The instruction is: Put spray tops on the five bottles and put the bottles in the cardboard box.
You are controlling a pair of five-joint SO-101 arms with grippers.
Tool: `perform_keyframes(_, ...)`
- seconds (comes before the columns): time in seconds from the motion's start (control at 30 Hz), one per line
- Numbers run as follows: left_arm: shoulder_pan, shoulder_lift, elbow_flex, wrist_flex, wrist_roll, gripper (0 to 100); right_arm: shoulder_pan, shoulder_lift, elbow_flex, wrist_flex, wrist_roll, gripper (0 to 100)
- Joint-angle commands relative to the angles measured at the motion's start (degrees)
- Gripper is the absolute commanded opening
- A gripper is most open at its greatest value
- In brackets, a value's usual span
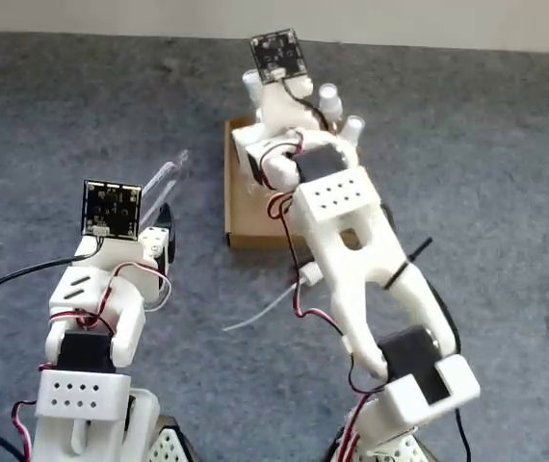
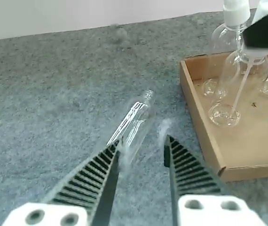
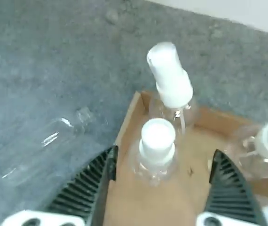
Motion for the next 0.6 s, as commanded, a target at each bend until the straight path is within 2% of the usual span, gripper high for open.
perform_keyframes(0.0,0.3,0.4,-1.0,-1.1,-0.1,10,-0.5,-9.8,-4.3,3.2,0.5,22.2)
perform_keyframes(0.13,0.2,2.0,-5.0,0.2,-0.3,10,0.1,-18.8,1.3,9.5,0.9,14.9)
perform_keyframes(0.27,0.1,11.8,-14.0,7.0,-1.3,10,3.2,-27.6,10.2,18.2,8.5,14.2)
perform_keyframes(0.4,2.6,26.0,-27.1,17.9,-9.1,10,11.6,-35.9,20.4,24.0,13.5,14.2)
perform_keyframes(0.57,13.8,42.7,-43.7,31.5,-16.7,11,26.5,-43.6,36.0,26.1,19.6,14.2)
